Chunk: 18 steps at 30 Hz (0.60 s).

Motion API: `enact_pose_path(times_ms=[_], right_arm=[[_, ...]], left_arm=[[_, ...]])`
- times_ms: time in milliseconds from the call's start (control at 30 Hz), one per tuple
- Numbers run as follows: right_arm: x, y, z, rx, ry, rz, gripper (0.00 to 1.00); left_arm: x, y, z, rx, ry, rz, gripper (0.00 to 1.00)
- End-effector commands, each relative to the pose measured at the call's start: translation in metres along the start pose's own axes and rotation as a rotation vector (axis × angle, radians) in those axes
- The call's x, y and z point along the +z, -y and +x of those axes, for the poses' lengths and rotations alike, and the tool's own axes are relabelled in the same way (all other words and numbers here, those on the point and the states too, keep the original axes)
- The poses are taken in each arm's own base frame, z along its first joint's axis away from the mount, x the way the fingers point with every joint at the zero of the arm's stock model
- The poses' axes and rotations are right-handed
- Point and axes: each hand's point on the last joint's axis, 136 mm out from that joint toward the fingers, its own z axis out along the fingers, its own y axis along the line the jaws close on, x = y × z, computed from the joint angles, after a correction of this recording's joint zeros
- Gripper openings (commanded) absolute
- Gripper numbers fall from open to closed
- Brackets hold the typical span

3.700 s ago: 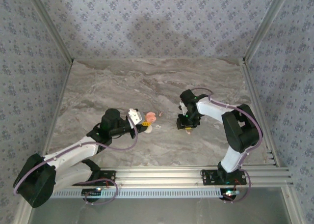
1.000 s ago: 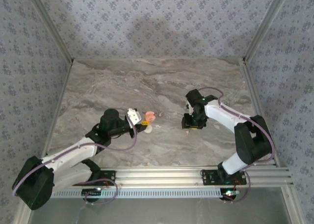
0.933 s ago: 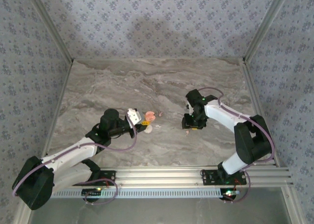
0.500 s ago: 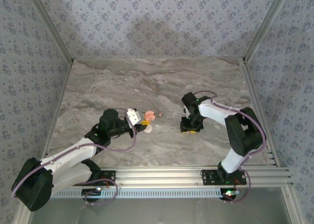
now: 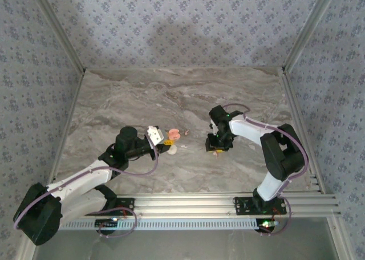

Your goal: Insert the wireless bluetooth earbuds into the charging case

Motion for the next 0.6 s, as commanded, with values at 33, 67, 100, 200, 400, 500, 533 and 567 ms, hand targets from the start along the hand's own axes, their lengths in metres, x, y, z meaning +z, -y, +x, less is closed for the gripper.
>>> enact_pose_path(times_ms=[33,67,100,200,400,500,533,567], right_arm=[[-0.02,0.0,0.0,-0.024,0.008,0.055,0.41],[-0.025,0.003,0.001,-0.03,0.011,0.082,0.41],[-0.03,0.007,0.002,-0.03,0.01,0.112,0.41],[-0.04,0.015,0.008,-0.049,-0.019,0.204,0.39],[-0.037,0.011,0.011,-0.081,-0.057,0.244,0.38],[-0.03,0.011,0.01,-0.089,-0.082,0.258,0.37],[-0.026,0.011,0.011,-0.094,-0.093,0.262,0.37],[-0.024,0.012,0.011,-0.097,-0.102,0.264,0.37]], left_arm=[[-0.002,0.0,-0.002,0.018,0.01,-0.007,0.14],[-0.002,0.0,-0.002,0.017,0.009,-0.008,0.14],[-0.002,0.0,-0.002,0.018,0.01,-0.007,0.14],[-0.002,0.0,-0.002,0.018,0.01,-0.006,0.14],[-0.002,0.0,-0.002,0.017,0.008,-0.006,0.14],[-0.002,0.0,-0.002,0.016,0.008,-0.006,0.14],[-0.002,0.0,-0.003,0.017,0.009,-0.006,0.14],[-0.002,0.0,-0.002,0.019,0.009,-0.006,0.14]])
